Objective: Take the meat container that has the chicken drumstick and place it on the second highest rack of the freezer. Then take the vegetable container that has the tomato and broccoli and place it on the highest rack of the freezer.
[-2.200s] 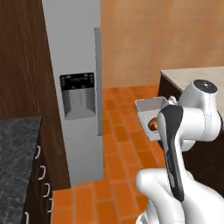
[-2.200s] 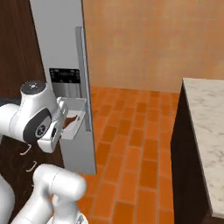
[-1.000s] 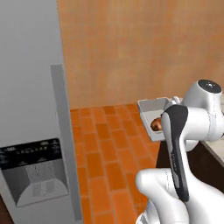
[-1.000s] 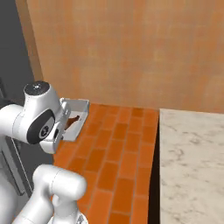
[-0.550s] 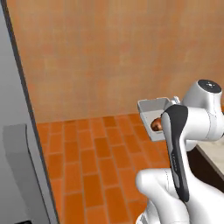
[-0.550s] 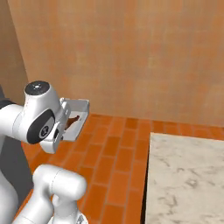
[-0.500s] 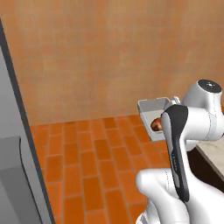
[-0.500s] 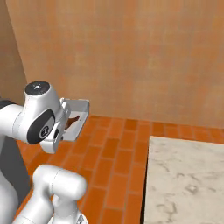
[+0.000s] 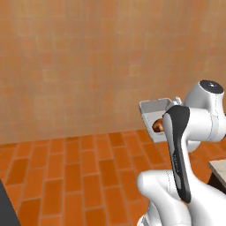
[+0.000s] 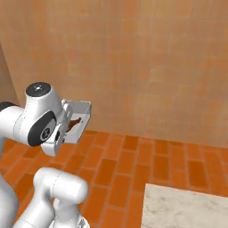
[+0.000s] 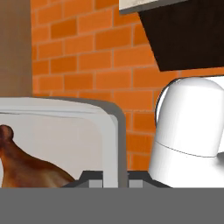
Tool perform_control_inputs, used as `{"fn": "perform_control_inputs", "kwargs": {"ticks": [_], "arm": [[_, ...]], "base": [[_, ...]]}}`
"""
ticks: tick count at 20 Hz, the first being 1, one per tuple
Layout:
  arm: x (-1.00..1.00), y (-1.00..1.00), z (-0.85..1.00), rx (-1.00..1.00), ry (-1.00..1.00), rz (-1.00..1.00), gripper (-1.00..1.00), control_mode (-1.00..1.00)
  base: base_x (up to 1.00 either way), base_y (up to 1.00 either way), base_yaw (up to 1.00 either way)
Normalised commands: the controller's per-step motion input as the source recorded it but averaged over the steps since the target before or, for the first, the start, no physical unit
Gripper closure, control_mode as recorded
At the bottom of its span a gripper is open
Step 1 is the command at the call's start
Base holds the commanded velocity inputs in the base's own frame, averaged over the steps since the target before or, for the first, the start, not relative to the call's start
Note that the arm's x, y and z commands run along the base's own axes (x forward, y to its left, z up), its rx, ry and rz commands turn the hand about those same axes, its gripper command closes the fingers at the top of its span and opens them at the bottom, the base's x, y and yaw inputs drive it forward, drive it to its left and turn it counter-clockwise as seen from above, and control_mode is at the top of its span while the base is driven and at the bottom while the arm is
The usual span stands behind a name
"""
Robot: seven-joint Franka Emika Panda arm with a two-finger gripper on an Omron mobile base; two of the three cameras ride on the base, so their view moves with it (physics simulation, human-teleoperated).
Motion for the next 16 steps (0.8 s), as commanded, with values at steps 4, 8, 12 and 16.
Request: {"fn": "perform_control_inputs", "kwargs": {"ticks": [4, 8, 12, 16], "arm": [[0.00, 0.00, 0.00, 0.00, 0.00, 0.00, 1.00, 1.00], [0.00, 0.00, 0.00, 0.00, 0.00, 0.00, 1.00, 1.00], [0.00, 0.00, 0.00, 0.00, 0.00, 0.00, 1.00, 1.00], [0.00, 0.00, 0.00, 0.00, 0.00, 0.00, 1.00, 1.00]], "base": [[0.28, -0.46, 0.66], [0.11, -0.40, 0.83], [0.14, -0.48, 0.80], [0.42, -0.40, 0.74]]}}
